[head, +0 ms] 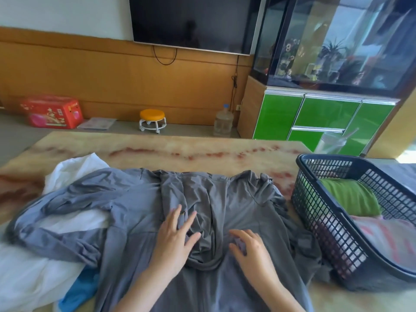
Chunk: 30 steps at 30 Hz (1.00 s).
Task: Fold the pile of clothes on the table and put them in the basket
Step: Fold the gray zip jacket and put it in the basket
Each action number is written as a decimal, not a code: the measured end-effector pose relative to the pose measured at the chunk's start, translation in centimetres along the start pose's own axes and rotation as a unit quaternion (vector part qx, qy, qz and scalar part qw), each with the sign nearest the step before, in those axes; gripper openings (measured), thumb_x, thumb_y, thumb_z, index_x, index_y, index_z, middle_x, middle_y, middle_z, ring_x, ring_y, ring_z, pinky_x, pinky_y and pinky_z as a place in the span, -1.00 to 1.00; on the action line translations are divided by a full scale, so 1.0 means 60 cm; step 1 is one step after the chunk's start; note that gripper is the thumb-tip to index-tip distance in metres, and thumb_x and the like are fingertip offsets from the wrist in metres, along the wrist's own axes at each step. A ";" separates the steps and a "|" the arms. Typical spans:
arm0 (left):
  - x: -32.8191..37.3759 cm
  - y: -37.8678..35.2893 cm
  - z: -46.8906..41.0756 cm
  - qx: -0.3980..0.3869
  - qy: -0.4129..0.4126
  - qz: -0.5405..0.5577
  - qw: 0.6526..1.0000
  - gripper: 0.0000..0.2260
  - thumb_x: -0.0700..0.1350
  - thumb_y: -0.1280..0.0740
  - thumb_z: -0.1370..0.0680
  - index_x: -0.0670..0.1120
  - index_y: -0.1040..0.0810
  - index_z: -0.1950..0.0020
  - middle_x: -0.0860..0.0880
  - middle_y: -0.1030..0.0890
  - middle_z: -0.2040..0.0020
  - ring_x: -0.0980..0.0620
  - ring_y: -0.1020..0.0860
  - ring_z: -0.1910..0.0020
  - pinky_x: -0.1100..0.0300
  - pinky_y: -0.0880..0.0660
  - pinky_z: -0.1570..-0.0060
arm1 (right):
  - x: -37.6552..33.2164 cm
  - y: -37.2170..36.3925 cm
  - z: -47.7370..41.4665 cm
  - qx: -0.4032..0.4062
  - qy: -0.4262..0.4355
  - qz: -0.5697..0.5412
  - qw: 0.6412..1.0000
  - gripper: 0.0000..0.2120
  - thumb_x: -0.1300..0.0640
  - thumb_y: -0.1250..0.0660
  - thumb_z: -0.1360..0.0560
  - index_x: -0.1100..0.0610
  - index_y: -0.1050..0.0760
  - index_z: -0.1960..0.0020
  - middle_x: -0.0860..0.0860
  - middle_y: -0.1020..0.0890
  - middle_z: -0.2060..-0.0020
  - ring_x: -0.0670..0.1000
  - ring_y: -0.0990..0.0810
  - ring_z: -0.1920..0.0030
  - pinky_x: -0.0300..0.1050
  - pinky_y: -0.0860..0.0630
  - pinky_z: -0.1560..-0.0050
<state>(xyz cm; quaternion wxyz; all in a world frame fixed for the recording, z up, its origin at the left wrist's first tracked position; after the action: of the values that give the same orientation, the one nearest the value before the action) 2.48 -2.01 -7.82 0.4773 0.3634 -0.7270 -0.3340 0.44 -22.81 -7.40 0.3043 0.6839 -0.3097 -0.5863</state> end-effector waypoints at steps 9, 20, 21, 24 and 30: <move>0.034 -0.050 -0.012 -0.229 0.044 -0.074 0.970 -0.04 0.41 0.45 -0.16 0.21 -0.15 -0.49 0.08 -0.01 -0.55 0.07 0.11 -0.53 -0.09 0.30 -0.41 | 0.114 0.141 0.030 0.025 -0.077 0.171 0.982 -0.59 0.31 -0.19 -0.52 0.02 -0.46 -0.32 -0.08 -0.43 -0.35 -0.02 -0.34 -0.37 -0.16 -0.34 -0.29; 0.157 -0.053 -0.087 -0.181 0.018 0.064 0.981 -0.70 0.00 -0.18 -0.62 -0.01 -0.49 -0.32 0.03 -0.49 -0.31 0.03 -0.39 -0.32 0.01 -0.20 -0.38 | 0.109 0.162 -0.018 -0.026 -0.154 0.344 0.926 -0.77 0.24 -0.12 -0.58 0.18 -0.37 -0.23 0.08 -0.53 -0.17 0.09 -0.55 -0.18 -0.07 -0.49 -0.08; 0.165 -0.056 -0.087 -0.187 0.014 0.075 0.979 -0.70 -0.01 -0.19 -0.61 -0.01 -0.50 -0.31 0.03 -0.48 -0.32 0.03 -0.41 -0.31 0.06 -0.23 -0.36 | 0.105 0.163 -0.023 -0.042 -0.149 0.363 0.919 -0.74 0.29 -0.11 -0.57 0.19 -0.39 -0.23 0.09 -0.54 -0.17 0.09 -0.54 -0.20 -0.08 -0.49 -0.10; 0.183 -0.066 -0.080 -0.194 0.017 0.144 0.970 -0.72 -0.03 -0.21 -0.61 0.01 -0.50 -0.31 0.05 -0.48 -0.32 0.06 -0.43 -0.28 0.24 -0.32 -0.23 | 0.090 0.183 -0.034 -0.024 -0.109 0.399 0.910 -0.72 0.34 -0.15 -0.53 0.16 -0.44 -0.20 0.07 -0.55 -0.13 0.08 -0.52 -0.17 -0.07 -0.49 -0.09; 0.215 -0.067 -0.081 -0.188 0.069 0.359 0.912 -0.73 -0.07 -0.14 -0.64 -0.01 -0.47 -0.30 0.03 -0.54 -0.26 0.10 -0.51 -0.22 0.30 -0.40 -0.16 | 0.024 0.233 -0.073 0.176 0.028 0.324 0.929 -0.85 0.30 -0.29 -0.48 0.20 -0.46 -0.04 0.09 -0.56 0.04 0.17 -0.57 0.03 -0.08 -0.32 0.29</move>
<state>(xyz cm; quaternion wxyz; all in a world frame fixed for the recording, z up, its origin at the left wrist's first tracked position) 4.25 -15.70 -3.78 0.6737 0.0039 -0.6974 -0.2445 3.99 -32.40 3.17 0.3606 0.6051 -0.6042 -0.3725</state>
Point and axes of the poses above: each hand's wrist, its own z-axis away from the middle knuckle, its own y-axis out of the back of the hand, x = y × z, the point moved 1 cm from there along -z, towards the middle knuckle
